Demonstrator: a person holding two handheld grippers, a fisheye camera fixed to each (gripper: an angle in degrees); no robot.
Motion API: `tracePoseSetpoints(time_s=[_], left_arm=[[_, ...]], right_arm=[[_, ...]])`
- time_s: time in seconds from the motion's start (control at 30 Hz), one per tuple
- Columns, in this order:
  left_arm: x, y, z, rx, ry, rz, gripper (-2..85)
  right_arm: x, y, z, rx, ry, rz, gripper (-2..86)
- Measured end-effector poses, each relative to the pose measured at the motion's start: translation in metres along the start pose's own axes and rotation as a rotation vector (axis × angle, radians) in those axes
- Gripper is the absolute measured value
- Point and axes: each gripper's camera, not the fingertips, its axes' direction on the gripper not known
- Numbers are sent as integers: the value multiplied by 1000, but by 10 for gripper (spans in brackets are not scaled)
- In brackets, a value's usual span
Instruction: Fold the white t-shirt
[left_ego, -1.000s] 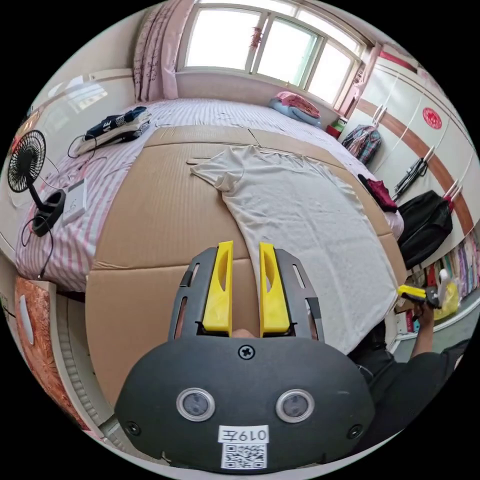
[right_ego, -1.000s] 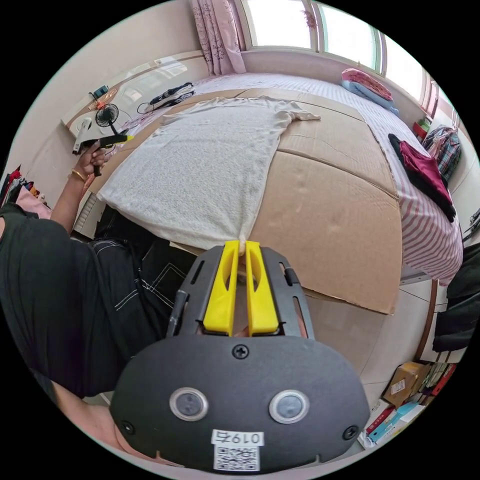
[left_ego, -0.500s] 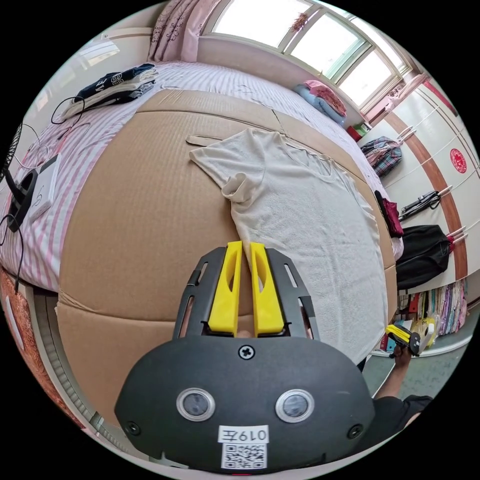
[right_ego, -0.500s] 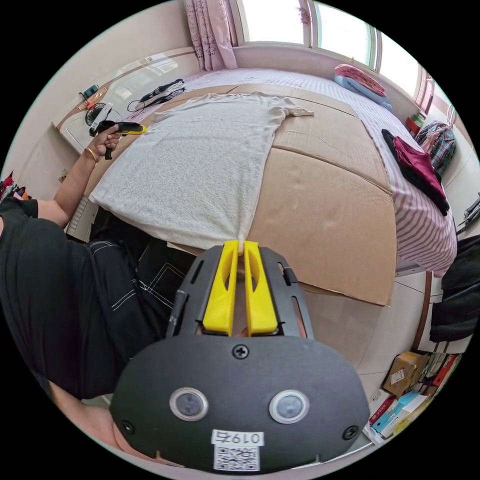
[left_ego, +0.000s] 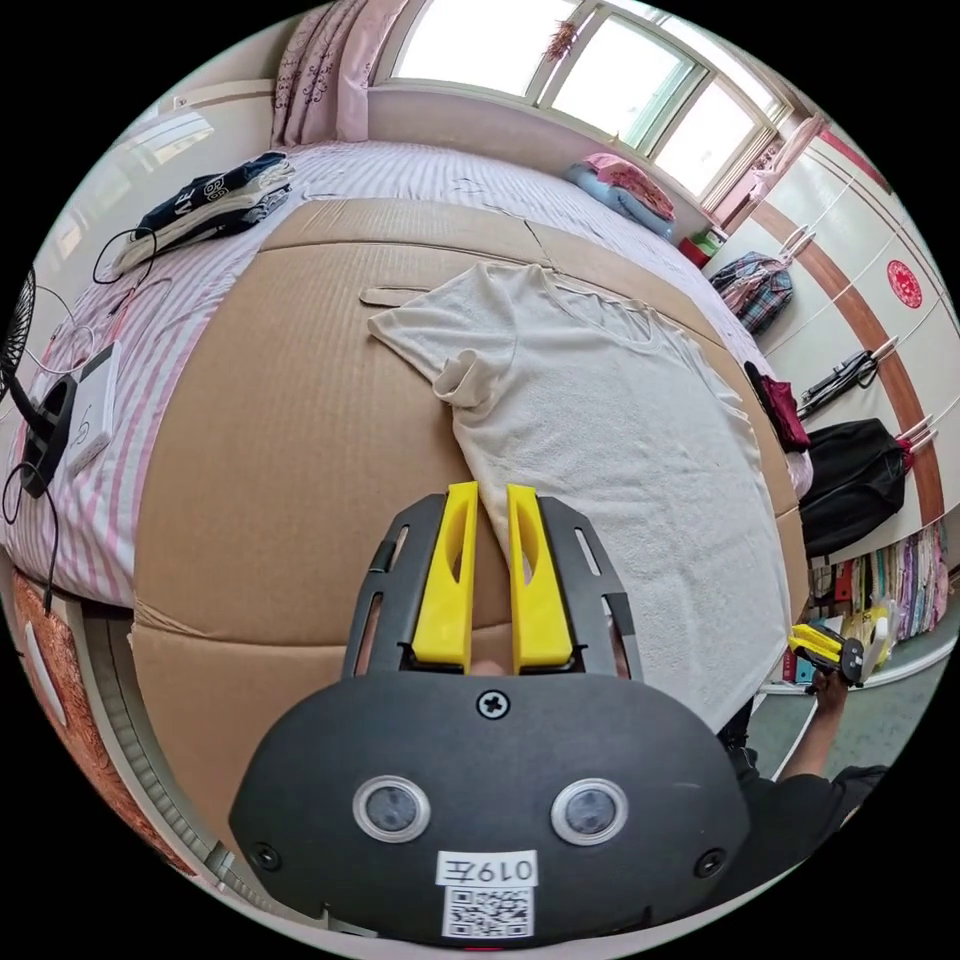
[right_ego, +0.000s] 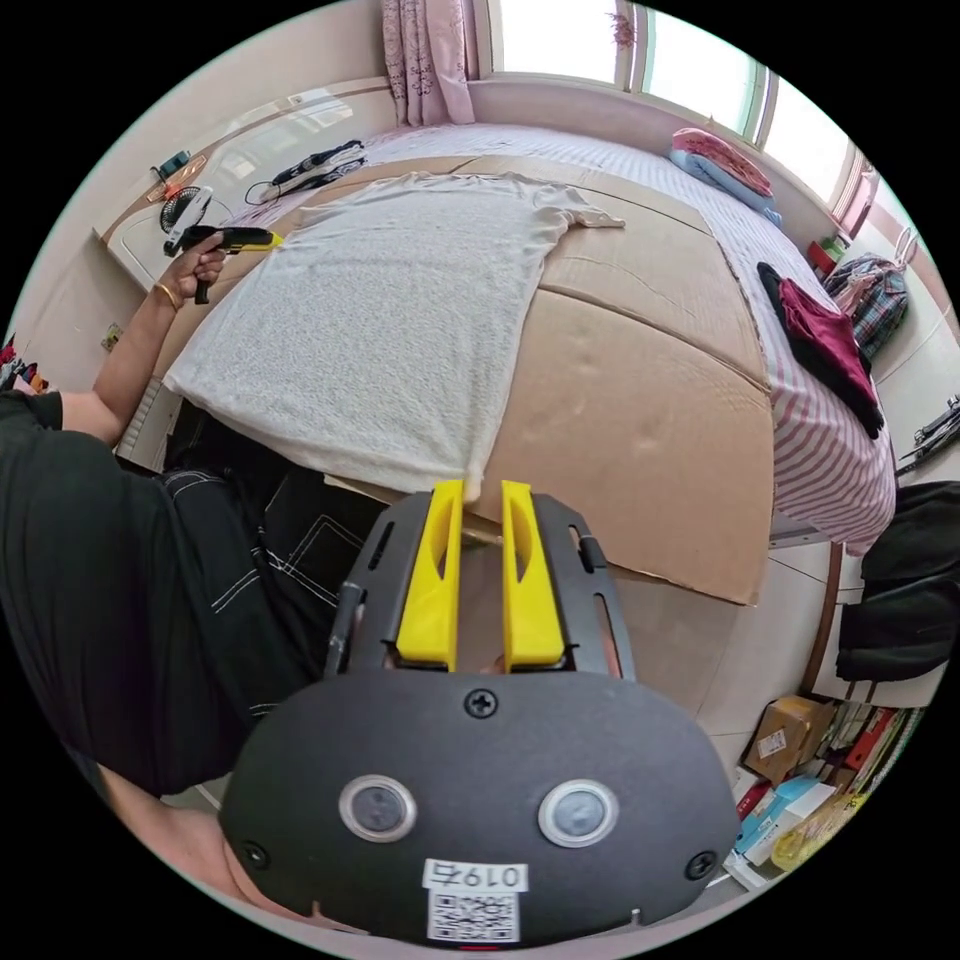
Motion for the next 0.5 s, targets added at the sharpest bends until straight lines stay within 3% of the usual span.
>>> tracePoseSetpoints(time_s=[0.13, 0.3, 0.43, 0.5], left_arm=[[-24, 12, -27, 79, 111, -28, 61], [-10, 30, -18, 23, 133, 47, 67], [1, 37, -3, -10, 63, 43, 62], [-4, 38, 2, -17, 72, 13, 59]], right_arm=[[23, -5, -32, 66, 41, 29, 88], [70, -72, -66, 364, -87, 152, 64], [102, -148, -32, 317, -196, 251, 64], [123, -176, -7, 272, -353, 321, 61]])
